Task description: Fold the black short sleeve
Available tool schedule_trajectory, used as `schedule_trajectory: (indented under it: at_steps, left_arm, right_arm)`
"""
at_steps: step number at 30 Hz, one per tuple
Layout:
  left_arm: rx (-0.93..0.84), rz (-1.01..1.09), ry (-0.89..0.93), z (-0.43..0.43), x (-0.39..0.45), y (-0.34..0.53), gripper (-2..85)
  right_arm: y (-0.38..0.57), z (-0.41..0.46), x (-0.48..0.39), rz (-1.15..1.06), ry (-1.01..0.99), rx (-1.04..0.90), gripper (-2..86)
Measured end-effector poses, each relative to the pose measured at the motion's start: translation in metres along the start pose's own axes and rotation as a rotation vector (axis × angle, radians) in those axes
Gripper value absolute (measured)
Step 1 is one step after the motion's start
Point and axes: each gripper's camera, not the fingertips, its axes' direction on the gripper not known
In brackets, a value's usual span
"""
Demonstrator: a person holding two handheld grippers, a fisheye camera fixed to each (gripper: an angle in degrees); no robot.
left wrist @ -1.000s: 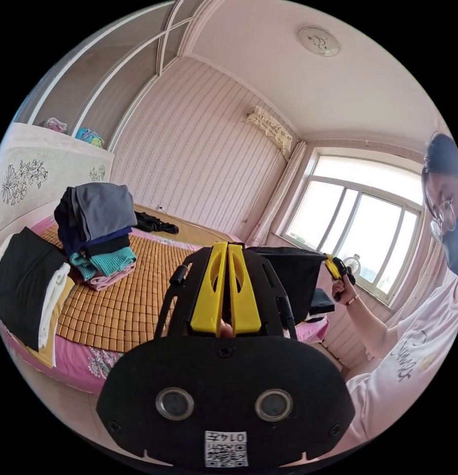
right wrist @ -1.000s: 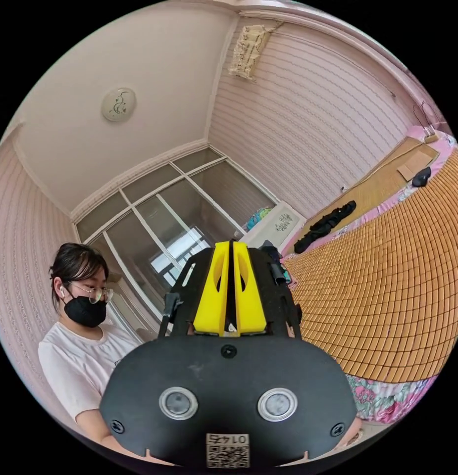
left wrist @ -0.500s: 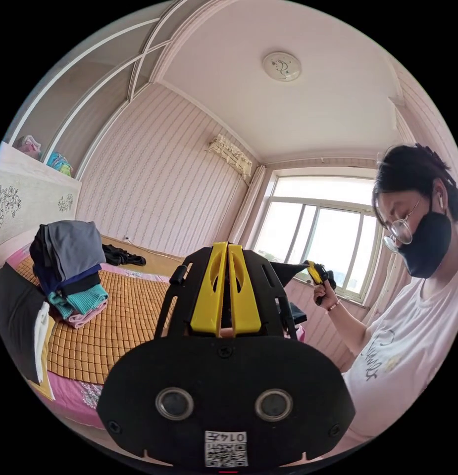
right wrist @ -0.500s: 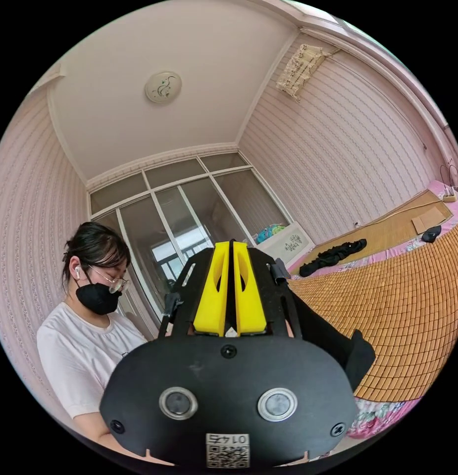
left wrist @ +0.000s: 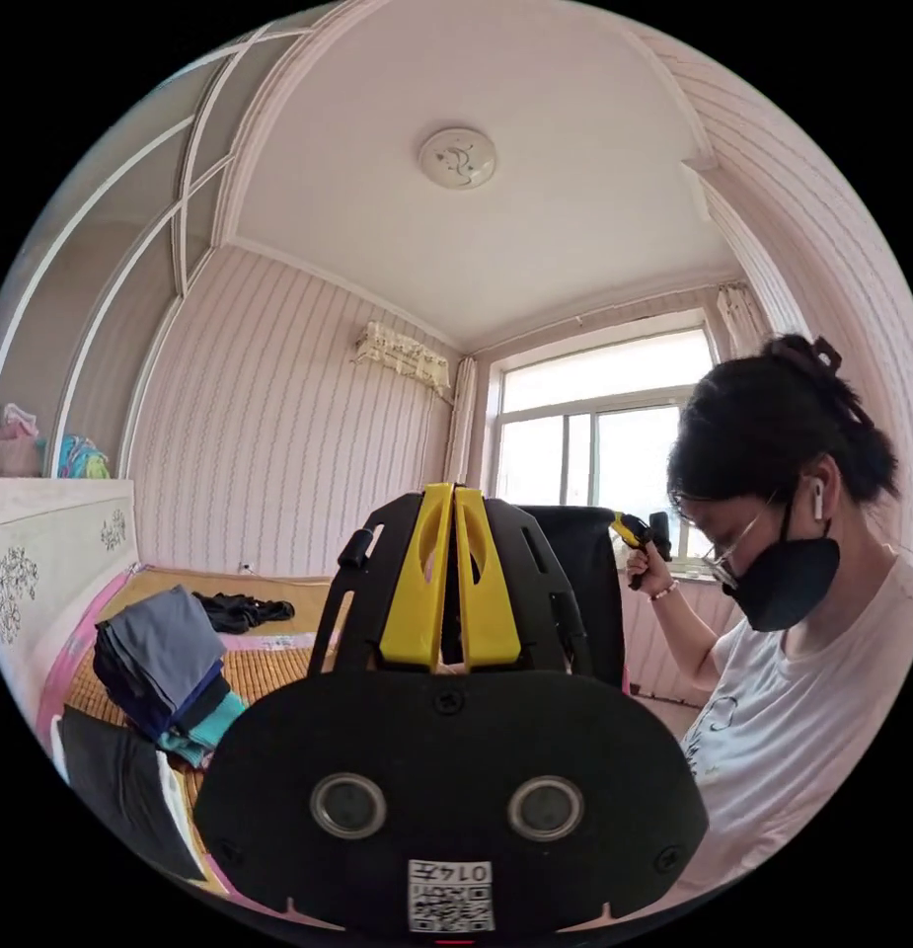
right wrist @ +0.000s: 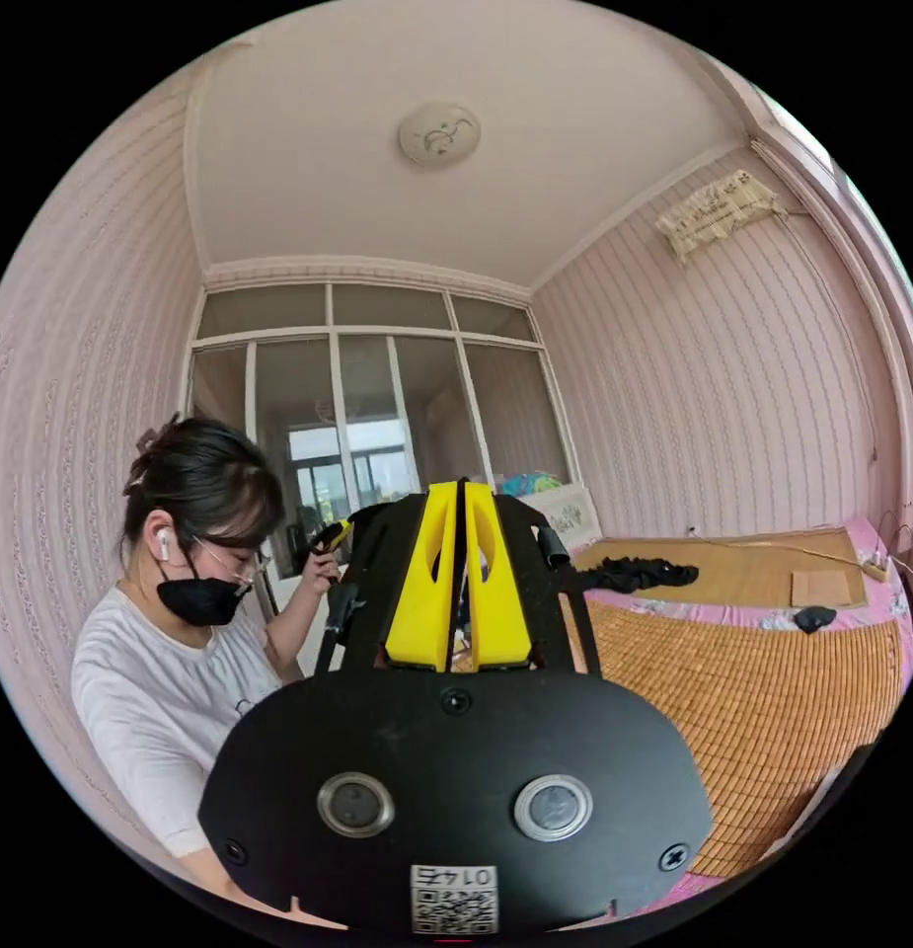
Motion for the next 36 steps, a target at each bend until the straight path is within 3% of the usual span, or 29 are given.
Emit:
schedule_trajectory:
  at_steps: [3, 6, 10, 12, 16, 22, 28, 31, 36]
  left_arm:
    - [-0.220, -0.225, -0.047, 0.084, -0.069, 0.038, -1.0]
    - [-0.390, -0.381, -0.161, 0.168, -0.127, 0.070, -1.0]
    - [-0.180, -0.378, -0.139, 0.214, -0.128, 0.012, -1.0]
    - [-0.107, -0.275, -0.151, 0.221, -0.111, -0.021, -1.0]
    - [-0.135, -0.112, -0.212, 0.240, -0.101, -0.028, -1.0]
    - [-0.477, -0.281, -0.181, 0.279, -0.157, 0.117, -1.0]
    - [-0.866, -0.521, -0.258, 0.329, -0.193, 0.311, -1.0]
    - [-1.006, -0.660, -0.238, 0.343, -0.202, 0.367, -1.0]
    - [-1.129, -0.589, -0.236, 0.352, -0.202, 0.392, -1.0]
  right_arm:
    - [0.030, 0.060, 0.075, 0.182, 0.201, -0.213, 0.6]
    - [0.046, 0.101, 0.137, 0.366, 0.233, -0.260, 0.5]
    - [-0.008, 0.113, 0.148, 0.330, 0.254, -0.078, 0.5]
    - [-0.053, 0.107, 0.126, 0.168, 0.273, 0.048, 0.5]
    - [-0.064, 0.110, 0.112, 0.023, 0.285, 0.029, 0.6]
    - [0.074, 0.124, 0.168, 0.144, 0.378, -0.167, 0.6]
    - [0.270, 0.140, 0.262, 0.667, 0.437, -0.402, 0.6]
    - [0.333, 0.137, 0.281, 0.856, 0.438, -0.409, 0.6]
    - [0.380, 0.129, 0.291, 0.950, 0.459, -0.439, 0.7]
